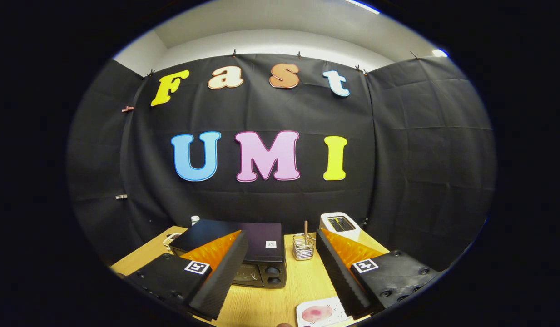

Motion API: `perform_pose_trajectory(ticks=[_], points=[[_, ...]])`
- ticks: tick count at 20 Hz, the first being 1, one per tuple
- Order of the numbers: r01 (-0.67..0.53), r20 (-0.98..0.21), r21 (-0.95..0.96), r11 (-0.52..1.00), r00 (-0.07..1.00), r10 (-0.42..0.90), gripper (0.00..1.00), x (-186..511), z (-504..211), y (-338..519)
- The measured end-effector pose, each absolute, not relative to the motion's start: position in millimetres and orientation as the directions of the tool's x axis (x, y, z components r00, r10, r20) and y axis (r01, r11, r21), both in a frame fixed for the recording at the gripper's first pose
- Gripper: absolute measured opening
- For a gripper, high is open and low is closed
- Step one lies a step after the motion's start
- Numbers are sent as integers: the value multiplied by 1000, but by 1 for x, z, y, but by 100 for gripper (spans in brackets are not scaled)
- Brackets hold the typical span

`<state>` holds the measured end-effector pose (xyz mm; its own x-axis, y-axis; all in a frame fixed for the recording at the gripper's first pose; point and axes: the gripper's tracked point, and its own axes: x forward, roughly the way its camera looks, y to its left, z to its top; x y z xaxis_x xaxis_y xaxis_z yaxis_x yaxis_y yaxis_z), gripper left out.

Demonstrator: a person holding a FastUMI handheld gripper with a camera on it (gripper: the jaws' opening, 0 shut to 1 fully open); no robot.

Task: Open the toaster oven, put the food inside, and close the toaster oven door.

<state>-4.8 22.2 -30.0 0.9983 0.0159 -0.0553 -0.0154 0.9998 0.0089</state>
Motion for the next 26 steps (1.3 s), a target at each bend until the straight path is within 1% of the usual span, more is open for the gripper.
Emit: perform_pose_trajectory(ticks=[7,11,14,18,26], points=[[-44,-119,17,999,992,46,99,6,-65,57],[-80,-177,20,997,981,82,99,19,-97,97],[-90,-196,41,995,976,96,99,34,-109,126],[-90,-211,24,996,973,93,99,56,-130,159],[-48,-303,30,998,951,55,99,91,-193,191]])
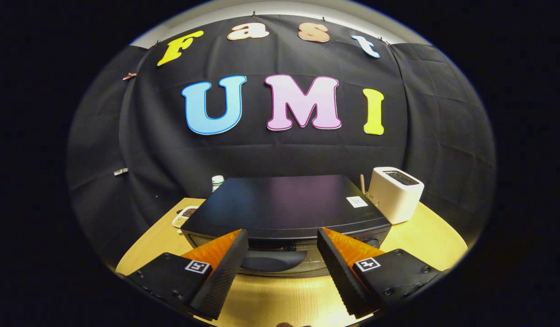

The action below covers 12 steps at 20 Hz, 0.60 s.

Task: Open the toaster oven, put the food inside, and close the toaster oven door.

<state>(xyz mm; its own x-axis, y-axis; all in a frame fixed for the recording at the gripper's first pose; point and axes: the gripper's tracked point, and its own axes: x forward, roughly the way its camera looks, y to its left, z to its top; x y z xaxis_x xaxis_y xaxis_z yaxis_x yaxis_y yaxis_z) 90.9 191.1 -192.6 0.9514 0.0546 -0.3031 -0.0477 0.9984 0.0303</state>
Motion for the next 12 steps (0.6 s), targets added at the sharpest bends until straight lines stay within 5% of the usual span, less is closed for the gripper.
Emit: perform_pose_trajectory(ticks=[12], points=[[-81,-368,1,997,927,76,100,84,-215,204]])
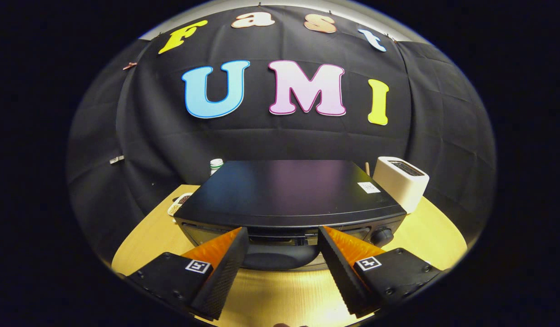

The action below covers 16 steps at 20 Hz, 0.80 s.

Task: Open the toaster oven, put the food inside, and close the toaster oven door.

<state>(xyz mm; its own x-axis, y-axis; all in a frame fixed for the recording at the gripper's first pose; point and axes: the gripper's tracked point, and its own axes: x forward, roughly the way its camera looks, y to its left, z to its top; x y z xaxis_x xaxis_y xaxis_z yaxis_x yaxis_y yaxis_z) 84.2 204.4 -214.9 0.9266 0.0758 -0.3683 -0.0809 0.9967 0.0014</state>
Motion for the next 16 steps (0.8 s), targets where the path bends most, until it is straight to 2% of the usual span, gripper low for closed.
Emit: perform_pose_trajectory(ticks=[9,16], points=[[-101,-445,-21,995,892,81,97,25,-241,203],[-161,-578,-31,986,808,114,96,-29,-298,200]])
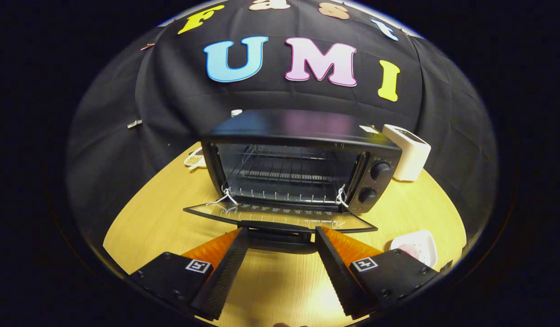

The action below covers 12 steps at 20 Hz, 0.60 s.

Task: Open the toaster oven, put the food inside, and close the toaster oven door.

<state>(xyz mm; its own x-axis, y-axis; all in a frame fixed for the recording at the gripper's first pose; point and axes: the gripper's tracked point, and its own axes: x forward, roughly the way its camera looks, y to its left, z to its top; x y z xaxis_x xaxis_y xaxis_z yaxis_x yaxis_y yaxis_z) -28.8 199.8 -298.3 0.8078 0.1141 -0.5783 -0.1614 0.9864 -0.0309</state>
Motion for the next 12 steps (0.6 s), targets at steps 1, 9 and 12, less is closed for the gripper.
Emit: perform_pose_trajectory(ticks=[1,9,12], points=[[-167,-608,-25,986,785,118,97,-37,-311,199],[-247,-681,-35,968,715,157,98,-56,-330,184],[-315,-676,-13,949,702,224,98,-63,-311,172]])
